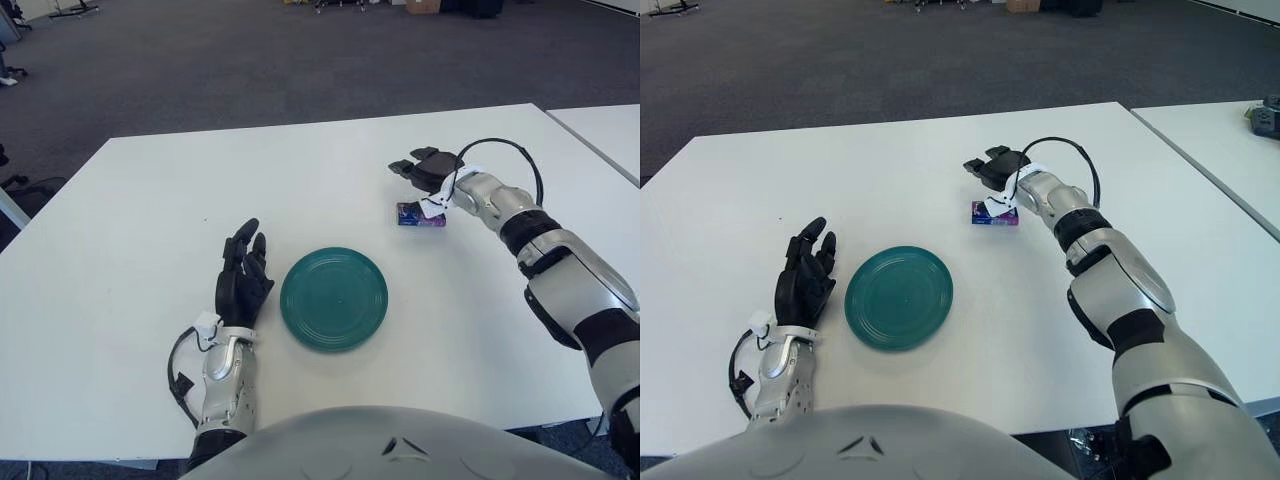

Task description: Put the gum into the plate.

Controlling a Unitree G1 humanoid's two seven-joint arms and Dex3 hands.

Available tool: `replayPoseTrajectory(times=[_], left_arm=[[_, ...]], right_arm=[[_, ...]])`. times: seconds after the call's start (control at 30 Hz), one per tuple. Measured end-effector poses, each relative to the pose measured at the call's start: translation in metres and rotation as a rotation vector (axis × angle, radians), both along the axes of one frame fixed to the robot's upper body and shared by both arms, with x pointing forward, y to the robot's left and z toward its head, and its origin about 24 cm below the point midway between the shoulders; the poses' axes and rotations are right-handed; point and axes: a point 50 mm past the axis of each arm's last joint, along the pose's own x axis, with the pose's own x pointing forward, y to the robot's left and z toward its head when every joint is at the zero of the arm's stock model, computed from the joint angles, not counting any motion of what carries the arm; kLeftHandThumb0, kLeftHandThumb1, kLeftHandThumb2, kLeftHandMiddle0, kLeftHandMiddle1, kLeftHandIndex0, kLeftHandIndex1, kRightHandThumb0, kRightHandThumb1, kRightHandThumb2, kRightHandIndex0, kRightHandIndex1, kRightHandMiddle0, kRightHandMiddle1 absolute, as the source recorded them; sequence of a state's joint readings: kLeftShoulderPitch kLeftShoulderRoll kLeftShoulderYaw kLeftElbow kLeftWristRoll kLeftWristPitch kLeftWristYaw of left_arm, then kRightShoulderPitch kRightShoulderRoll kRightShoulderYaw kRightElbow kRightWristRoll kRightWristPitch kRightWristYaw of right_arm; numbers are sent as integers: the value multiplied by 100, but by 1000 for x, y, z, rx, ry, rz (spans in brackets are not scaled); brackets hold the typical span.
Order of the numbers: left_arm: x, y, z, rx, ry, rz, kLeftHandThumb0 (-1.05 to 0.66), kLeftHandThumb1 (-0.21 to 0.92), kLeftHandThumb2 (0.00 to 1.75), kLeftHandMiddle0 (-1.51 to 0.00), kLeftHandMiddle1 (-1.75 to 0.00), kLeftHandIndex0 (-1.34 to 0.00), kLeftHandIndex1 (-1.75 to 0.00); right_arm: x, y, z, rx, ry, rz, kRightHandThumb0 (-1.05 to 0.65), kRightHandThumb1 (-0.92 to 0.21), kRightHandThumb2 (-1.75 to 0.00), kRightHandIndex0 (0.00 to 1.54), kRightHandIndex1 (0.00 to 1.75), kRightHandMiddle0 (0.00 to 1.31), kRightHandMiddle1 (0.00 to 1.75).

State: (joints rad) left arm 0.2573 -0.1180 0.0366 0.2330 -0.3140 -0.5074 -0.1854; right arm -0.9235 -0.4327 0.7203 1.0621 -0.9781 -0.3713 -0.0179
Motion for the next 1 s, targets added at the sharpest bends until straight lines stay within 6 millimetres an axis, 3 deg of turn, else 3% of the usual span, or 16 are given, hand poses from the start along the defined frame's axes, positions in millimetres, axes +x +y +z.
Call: replayPoseTrajectory(times=[0.63,0.83,1.0], left_arm=[[0,1,-1,-18,-5,-15,-93,92,90,-24,-1,0,-79],[0,2,-1,-25,-7,-17,-93,92,88,-25,0,-1,-87],[-1,2,-1,-29,-5,-20,-94,92,85,-25,0,-3,-92]], right_arm=[[-6,-9,-30,-95,85,-103,-105,-92,-88,0,0,0,0],[-16,-15,-49,-120,108,-122,-105,-92,-90,0,0,0,0],[-17,-16,-52,-135,100,-117,-105,-92,-92,0,0,0,0]])
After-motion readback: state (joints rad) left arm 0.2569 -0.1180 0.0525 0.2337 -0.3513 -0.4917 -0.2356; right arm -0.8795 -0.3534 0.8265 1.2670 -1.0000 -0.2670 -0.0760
